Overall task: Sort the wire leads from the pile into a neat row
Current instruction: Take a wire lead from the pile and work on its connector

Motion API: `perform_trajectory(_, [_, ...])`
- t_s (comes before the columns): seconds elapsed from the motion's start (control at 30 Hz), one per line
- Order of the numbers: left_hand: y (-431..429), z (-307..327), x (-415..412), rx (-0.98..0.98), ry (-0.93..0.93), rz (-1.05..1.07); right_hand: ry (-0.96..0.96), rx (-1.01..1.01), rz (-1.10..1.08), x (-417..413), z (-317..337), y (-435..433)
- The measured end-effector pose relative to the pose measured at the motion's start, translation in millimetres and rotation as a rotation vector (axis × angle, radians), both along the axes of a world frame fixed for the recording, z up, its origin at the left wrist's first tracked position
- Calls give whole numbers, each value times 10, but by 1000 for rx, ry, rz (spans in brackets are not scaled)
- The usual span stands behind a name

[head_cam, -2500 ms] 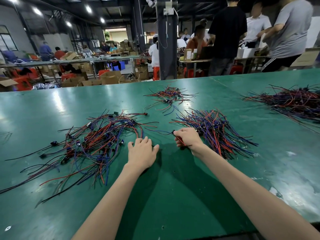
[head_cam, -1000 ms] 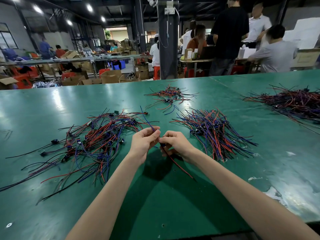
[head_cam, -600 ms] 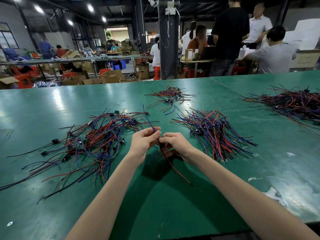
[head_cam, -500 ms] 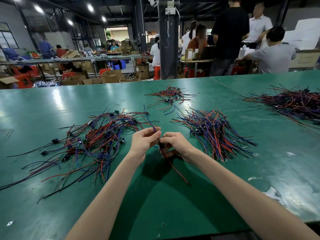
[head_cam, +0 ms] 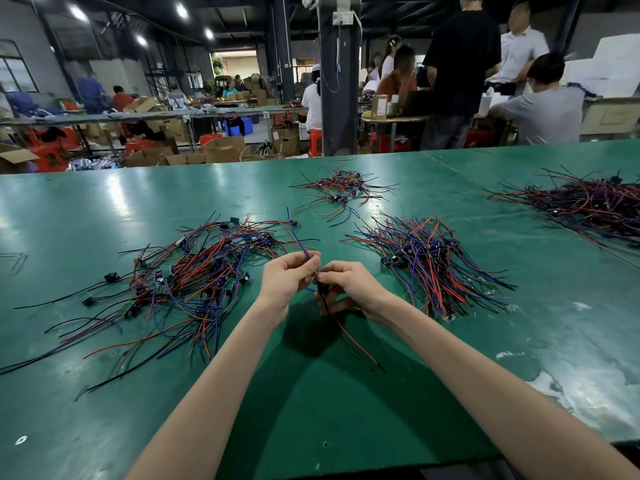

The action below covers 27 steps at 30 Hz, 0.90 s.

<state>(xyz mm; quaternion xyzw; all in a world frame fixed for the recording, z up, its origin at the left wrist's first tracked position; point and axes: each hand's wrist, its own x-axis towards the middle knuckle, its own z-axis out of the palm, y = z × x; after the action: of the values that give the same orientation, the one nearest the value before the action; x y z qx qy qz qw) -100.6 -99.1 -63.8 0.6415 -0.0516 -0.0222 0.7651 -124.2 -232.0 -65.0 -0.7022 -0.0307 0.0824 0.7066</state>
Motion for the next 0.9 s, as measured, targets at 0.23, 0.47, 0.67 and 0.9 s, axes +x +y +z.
perform_trajectory(0.23, [-2, 6, 6, 11, 44, 16, -6, -14, -16, 22, -25, -13])
perform_trajectory(0.47, [7, 15, -9, 33, 62, 0, -21, -32, -22, 22, -36, -11])
perform_trajectory(0.67, [1, 22, -4, 21, 70, 30, -26, -38, 9, 35, -50, -14])
perform_trajectory(0.9, [61, 116, 36, -63, 29, 151, -58, -23, -49, 75, -39, -46])
